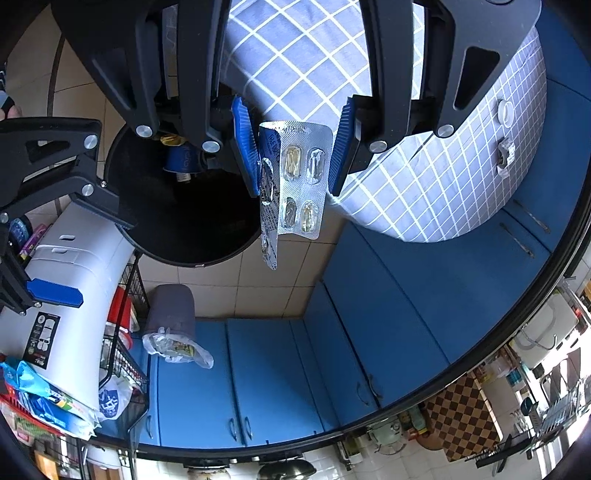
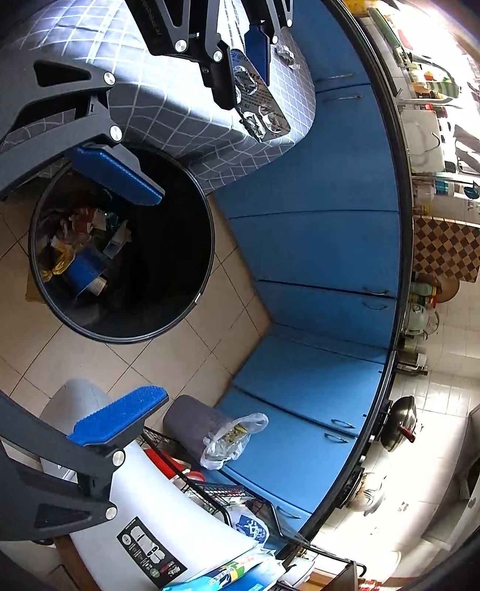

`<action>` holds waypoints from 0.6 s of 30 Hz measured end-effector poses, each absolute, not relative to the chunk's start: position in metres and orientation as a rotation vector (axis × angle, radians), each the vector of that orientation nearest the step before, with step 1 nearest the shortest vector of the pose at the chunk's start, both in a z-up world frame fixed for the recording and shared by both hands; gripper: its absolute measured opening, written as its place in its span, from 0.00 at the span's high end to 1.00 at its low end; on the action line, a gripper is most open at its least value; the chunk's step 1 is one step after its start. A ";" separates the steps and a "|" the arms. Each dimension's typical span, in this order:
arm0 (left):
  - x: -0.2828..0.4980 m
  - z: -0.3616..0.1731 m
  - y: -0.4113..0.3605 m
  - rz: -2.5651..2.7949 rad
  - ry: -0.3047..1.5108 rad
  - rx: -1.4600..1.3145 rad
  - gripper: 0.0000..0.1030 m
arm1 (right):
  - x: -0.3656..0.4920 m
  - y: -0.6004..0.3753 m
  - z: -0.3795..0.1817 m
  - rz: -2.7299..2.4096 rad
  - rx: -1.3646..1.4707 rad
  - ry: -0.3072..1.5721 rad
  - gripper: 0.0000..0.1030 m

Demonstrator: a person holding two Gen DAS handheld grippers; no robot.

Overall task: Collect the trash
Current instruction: 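Open the left tool over the black bin to drop the blister pack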

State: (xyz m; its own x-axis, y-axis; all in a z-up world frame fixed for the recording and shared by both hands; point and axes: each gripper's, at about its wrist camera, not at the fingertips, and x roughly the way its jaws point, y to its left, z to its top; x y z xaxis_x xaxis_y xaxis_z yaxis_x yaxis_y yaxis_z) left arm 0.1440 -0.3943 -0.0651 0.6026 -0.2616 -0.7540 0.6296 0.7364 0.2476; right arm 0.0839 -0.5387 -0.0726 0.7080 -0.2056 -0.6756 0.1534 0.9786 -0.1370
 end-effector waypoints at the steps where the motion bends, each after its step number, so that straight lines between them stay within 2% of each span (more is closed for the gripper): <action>1: 0.144 -0.064 -0.397 -0.550 0.759 0.535 0.61 | 0.083 -0.541 -0.073 -0.201 -0.070 0.759 0.07; 8: 0.141 -0.053 -0.421 -0.588 0.714 0.545 0.61 | 0.078 -0.557 -0.076 -0.223 -0.053 0.762 0.07; 13: 0.143 -0.047 -0.434 -0.600 0.688 0.544 0.54 | 0.077 -0.565 -0.079 -0.227 -0.039 0.763 0.07; 18: 0.147 -0.044 -0.440 -0.600 0.673 0.531 0.37 | 0.080 -0.570 -0.083 -0.226 -0.026 0.768 0.07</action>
